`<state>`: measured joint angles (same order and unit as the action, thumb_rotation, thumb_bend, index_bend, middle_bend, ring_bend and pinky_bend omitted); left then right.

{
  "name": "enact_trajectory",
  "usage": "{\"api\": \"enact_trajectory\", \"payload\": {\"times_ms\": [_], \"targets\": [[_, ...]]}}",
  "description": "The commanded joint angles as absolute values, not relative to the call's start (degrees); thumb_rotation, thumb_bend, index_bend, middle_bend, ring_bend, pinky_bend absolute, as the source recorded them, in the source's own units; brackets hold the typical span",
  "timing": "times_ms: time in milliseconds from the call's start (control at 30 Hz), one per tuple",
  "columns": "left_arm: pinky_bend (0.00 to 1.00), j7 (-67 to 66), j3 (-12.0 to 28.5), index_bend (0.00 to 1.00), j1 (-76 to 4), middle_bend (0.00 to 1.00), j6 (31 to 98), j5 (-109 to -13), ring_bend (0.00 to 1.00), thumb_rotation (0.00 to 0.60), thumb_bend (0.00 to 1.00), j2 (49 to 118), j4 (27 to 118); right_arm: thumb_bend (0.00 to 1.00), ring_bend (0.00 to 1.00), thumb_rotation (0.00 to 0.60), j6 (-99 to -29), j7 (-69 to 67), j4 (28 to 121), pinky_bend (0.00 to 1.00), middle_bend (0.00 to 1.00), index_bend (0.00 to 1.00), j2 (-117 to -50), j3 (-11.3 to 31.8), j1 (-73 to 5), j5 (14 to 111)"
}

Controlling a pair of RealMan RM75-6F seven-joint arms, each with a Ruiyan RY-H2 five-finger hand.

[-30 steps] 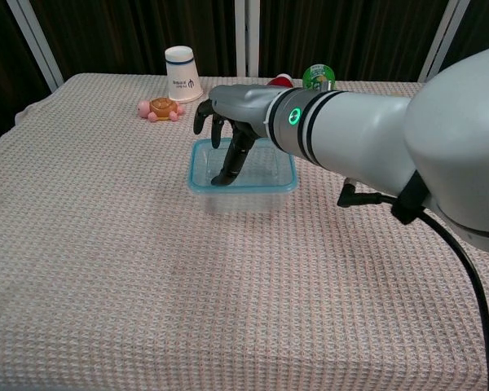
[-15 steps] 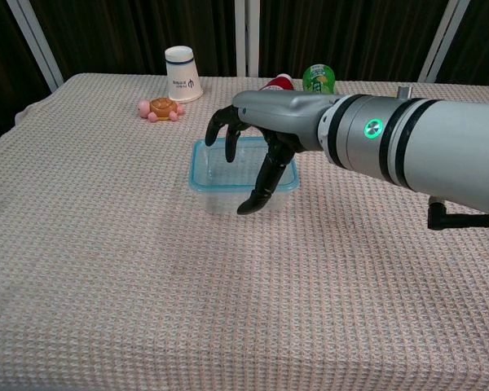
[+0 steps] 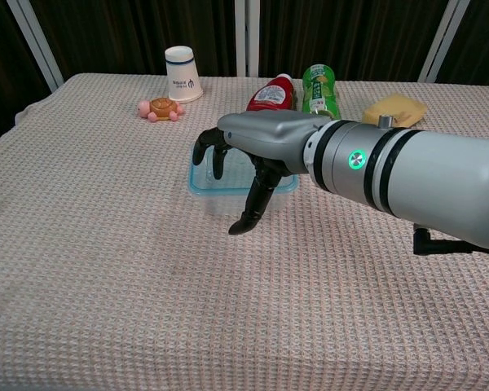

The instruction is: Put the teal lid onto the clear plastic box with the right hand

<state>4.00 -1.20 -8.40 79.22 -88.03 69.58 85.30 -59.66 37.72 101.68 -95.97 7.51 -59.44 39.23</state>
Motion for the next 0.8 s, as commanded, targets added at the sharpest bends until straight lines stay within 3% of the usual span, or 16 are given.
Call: {"api": "enact_trajectory", "payload": {"times_ms": [33, 567, 800], "targets": [[0.00, 4.0, -1.2, 0.14, -8.4, 0.06, 79.2, -88.0, 0.00, 0.600, 0.00, 69.6, 85.2, 0.00, 0.00, 0.600, -59.8, 38.1, 101.5, 0.00, 0.30, 0.22, -96.3, 7.3, -59.4, 39.3], [0.00, 4.8, -1.3, 0.14, -8.3, 0.06, 79.1, -88.0, 0.00, 0.600, 0.00, 70.1, 84.4, 0.00, 0.00, 0.600, -60.3, 40.2, 100.6, 0.00, 0.30, 0.22, -97.9, 6.8, -59.2, 38.8], [0.00, 4.8, -1.2, 0.14, -8.4, 0.06, 79.2, -88.0, 0.00, 0.600, 0.00, 69.9, 84.5, 0.00, 0.00, 0.600, -62.6, 37.6, 103.2, 0.00, 0.30, 0.22, -95.4, 8.3, -57.3, 41.8]]}}
